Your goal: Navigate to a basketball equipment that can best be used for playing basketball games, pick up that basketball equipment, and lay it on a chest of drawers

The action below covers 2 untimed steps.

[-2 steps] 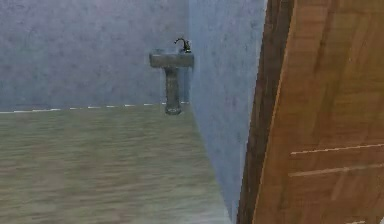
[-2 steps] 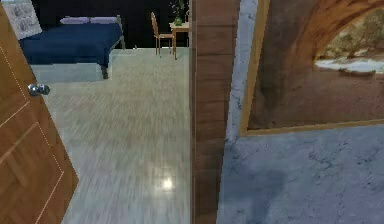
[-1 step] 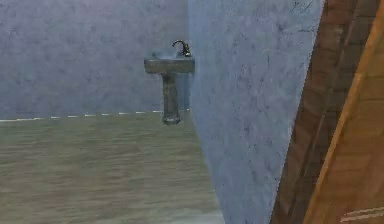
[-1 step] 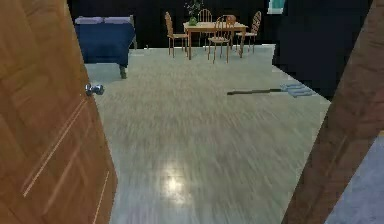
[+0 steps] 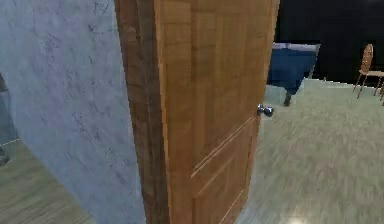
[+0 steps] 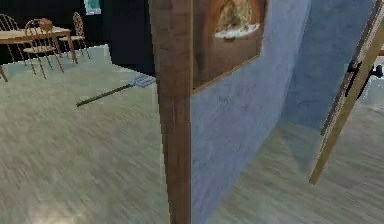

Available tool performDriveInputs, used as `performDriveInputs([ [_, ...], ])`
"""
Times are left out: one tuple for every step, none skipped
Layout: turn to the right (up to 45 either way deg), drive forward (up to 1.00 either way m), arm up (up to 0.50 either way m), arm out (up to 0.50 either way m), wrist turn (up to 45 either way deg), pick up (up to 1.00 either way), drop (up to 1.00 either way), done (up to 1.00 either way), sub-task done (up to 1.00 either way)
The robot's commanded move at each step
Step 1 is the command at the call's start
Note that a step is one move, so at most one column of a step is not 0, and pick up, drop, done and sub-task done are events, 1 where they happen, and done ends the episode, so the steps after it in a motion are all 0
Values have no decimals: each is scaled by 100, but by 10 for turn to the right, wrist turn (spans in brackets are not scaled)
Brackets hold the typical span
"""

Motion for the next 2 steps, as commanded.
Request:
performDriveInputs([
  [360, 0, 0, 0, 0, 0, 0, 0, 0],
  [0, 60, 0, 0, 0, 0, 0, 0, 0],
])
